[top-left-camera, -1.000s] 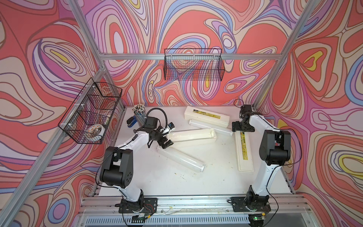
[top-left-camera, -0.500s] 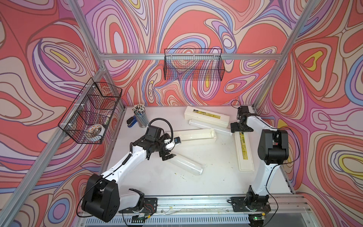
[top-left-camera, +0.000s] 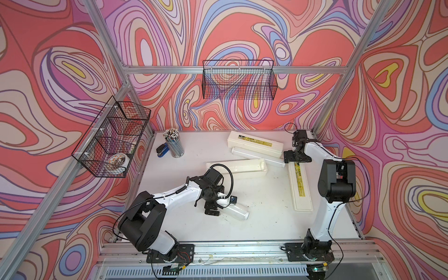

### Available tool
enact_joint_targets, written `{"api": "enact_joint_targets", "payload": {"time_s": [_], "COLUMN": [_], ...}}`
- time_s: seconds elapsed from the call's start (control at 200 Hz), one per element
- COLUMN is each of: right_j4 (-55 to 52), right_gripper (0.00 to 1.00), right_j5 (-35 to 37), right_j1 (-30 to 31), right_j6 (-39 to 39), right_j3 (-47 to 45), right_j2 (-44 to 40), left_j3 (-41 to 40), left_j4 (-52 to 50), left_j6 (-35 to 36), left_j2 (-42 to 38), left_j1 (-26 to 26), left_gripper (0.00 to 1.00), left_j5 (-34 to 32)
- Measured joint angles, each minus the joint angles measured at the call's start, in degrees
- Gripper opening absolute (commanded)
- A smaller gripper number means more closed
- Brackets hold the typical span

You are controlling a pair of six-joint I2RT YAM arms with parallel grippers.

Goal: Put plastic wrap rolls into dispensers
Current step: Place the lid at the center of the board, then pick up the plastic wrap from the center of the board.

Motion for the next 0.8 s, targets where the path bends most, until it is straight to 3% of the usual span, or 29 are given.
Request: {"api": "enact_joint_targets", "payload": {"time_s": [0.285,0.391,0.571,0.686,0.796], "right_j4": [-2.36,-2.43,-1.18,-1.49,-0.28], "right_gripper": [0.98,0.98,0.98,0.98,0.98], "right_j5": [-1.73,-1.31,-5.60,-6.78,-7.82], "right_j1": [-0.83,-0.50,-1.70,-3.37,-3.69], "right_j6": [2.16,1.81,2.27,2.10,1.70], "right_j3": [1.07,2.45,1.22,0.94,-1.57], "right_j2": [0.26,0.31,0.13,0.11,-0.83], "left_j3": [0.63,0.63,1.05,1.38,1.36], "left_j4": [0.46,0.48,0.76,0.90,1.11], "left_j6": [-0.44,-1.20,-1.51,-3.63,-4.68], "left_j2": [3.43,4.57,4.90,4.94,4.96], "left_j1": [-3.28,-4.02,-4.33,-4.37,-4.42], "left_gripper": [1.00,0.93,0.58,0.27,0.08], "left_j5": [-0.76,-0.63,0.20,0.26,0.50]}}
